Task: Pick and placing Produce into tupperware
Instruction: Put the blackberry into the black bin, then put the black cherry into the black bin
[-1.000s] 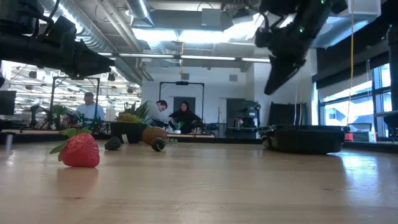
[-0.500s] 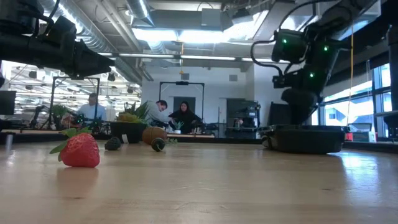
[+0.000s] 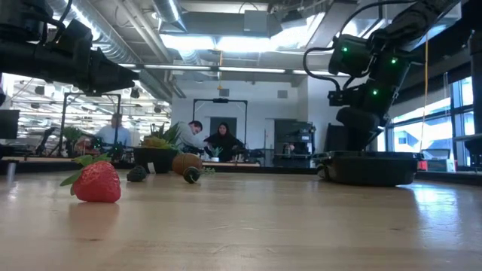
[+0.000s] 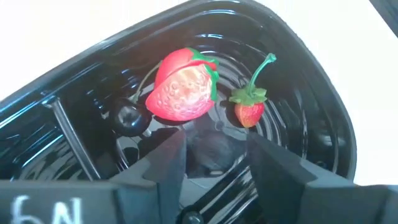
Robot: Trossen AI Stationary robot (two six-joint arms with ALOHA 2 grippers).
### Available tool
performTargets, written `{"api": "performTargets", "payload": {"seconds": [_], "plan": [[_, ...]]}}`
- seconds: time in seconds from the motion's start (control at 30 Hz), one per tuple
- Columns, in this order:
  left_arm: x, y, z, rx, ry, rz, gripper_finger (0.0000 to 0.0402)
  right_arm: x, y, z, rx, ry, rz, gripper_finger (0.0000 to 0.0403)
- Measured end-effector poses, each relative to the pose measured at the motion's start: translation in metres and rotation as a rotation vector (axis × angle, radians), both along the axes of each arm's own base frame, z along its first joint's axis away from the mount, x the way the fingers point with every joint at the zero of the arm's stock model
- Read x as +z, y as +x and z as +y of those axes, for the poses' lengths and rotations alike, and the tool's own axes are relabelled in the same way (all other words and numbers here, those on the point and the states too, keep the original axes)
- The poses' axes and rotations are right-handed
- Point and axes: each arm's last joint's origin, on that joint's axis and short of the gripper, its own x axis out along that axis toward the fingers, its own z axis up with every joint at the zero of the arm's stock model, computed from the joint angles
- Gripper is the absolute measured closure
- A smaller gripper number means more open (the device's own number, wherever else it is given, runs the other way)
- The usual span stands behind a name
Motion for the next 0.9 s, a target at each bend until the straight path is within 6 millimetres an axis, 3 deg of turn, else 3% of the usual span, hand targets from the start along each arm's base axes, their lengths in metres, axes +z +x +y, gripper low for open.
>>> {"api": "performTargets", "payload": {"seconds": [0.3, 0.47, 0.77, 0.9], "plan": [[0.000, 0.000, 0.000, 0.000, 0.000, 0.000, 0.0099, 0.000, 0.000, 0.000, -0.001, 0.000, -0.001, 0.0149], [0.000, 0.000, 0.000, 0.000, 0.000, 0.000, 0.0099, 0.005, 0.003, -0.001, 0.017, -0.010, -0.008, 0.0128], [0.000, 0.000, 0.000, 0.000, 0.000, 0.000, 0.0099, 0.041, 0.030, 0.004, 0.082, -0.042, -0.162, 0.0125], [0.000, 0.000, 0.000, 0.000, 0.000, 0.000, 0.0099, 0.058, 0.051, 0.017, 0.277, -0.066, -0.338, 0.0125]]}}
